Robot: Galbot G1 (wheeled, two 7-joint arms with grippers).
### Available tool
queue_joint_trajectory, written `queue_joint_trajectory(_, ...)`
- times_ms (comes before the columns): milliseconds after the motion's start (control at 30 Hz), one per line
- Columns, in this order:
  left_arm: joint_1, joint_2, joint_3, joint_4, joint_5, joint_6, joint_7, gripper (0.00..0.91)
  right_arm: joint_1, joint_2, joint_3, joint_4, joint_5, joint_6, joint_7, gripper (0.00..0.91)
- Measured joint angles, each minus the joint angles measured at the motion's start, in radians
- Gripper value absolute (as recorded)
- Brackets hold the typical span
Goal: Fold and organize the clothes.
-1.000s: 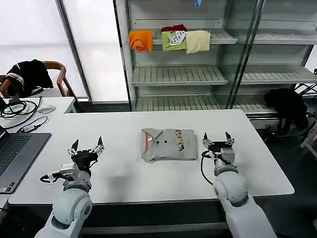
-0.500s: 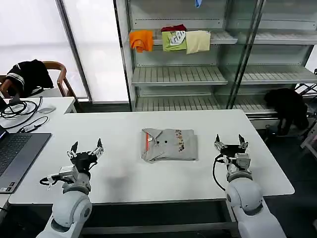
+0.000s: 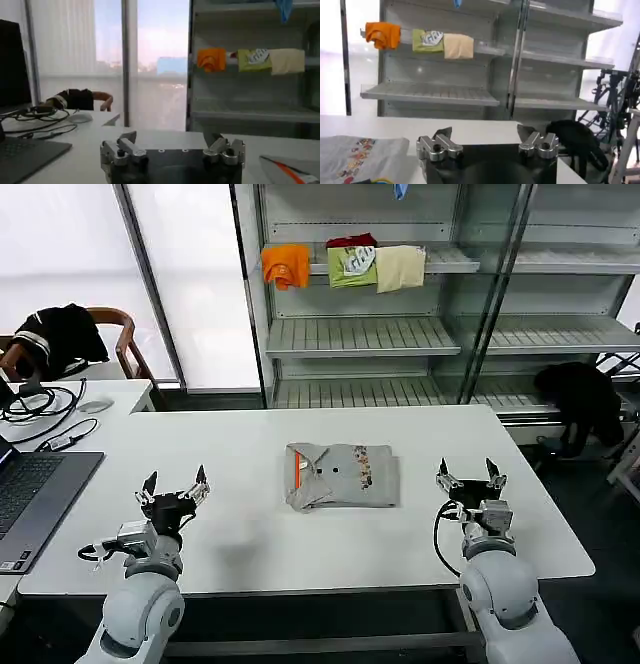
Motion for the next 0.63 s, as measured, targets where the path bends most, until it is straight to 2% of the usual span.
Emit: queue_joint_trajectory(633, 0.032, 0.001, 0.001, -0.069, 0.000, 0.060, 0.016, 0.907, -0.083, -0.013, 0.062, 0.090, -0.010, -0.005, -0.012, 0.907)
